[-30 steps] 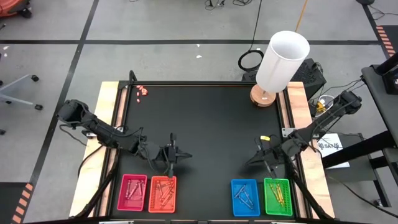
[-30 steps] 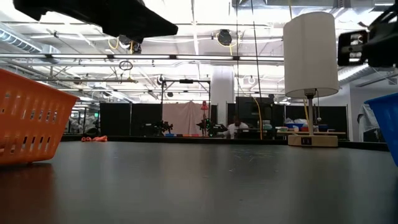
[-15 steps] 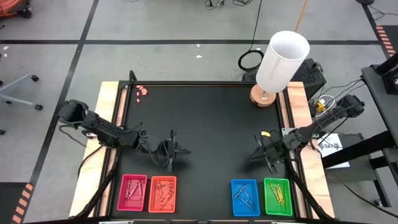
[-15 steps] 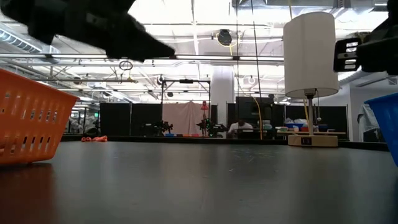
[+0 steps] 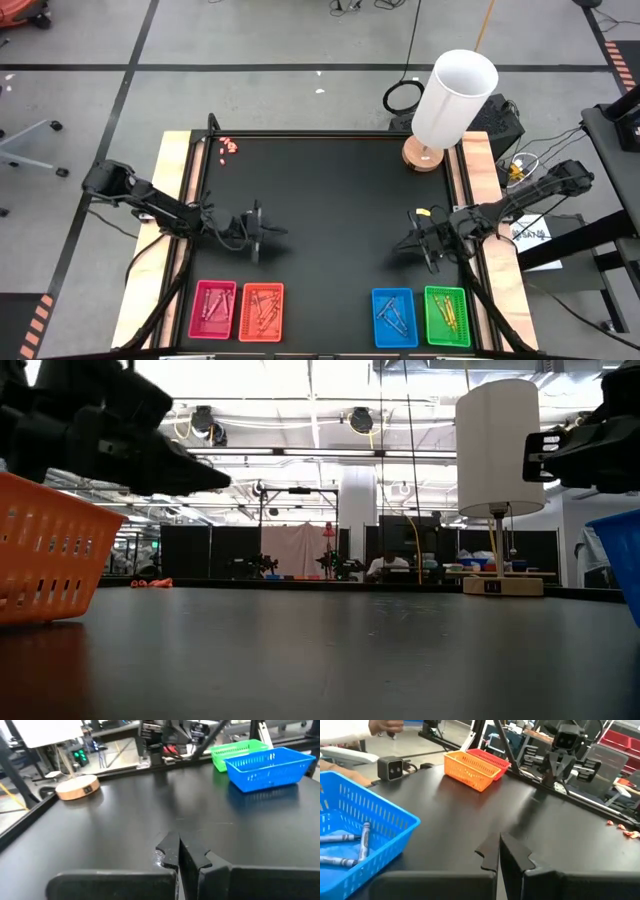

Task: Sort crayons
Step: Return to Home Position

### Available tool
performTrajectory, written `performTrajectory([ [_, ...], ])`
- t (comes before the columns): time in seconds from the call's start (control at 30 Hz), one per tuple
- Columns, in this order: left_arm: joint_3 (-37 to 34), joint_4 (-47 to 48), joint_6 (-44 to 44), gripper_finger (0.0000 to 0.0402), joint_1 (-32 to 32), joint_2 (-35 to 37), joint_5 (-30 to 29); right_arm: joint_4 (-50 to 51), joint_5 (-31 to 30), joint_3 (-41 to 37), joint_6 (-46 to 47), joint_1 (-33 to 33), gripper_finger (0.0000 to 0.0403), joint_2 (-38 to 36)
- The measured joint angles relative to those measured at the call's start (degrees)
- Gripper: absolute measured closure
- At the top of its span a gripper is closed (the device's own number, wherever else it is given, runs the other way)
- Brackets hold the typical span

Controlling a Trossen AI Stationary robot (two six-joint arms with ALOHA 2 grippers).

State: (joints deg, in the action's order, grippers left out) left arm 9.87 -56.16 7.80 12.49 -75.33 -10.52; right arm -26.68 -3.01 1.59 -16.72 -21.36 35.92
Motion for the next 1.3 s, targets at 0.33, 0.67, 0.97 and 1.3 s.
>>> performTrajectory([
  [0.33, -6.5, -3.1, 0.0, 0.0395, -1.7, 8.2, 0.0, 1.5, 2.0, -0.1, -0.8, 7.2, 0.0403, -0.6],
  [0.67, -9.5, 0.0, -0.4, 0.0395, -1.7, 16.4, 0.0, 1.8, 2.1, -0.1, 1.3, 13.8, 0.0403, -0.9],
  [0.97, -9.5, 5.1, -0.3, 0.0395, -1.7, 19.3, 0.0, 5.5, 1.9, -0.1, 2.5, 14.7, 0.0403, -2.3],
  [1.3, -9.5, 12.3, -0.3, 0.0396, -2.0, 29.7, 0.1, 8.9, 6.2, -0.1, 3.0, 14.6, 0.0403, -8.0],
])
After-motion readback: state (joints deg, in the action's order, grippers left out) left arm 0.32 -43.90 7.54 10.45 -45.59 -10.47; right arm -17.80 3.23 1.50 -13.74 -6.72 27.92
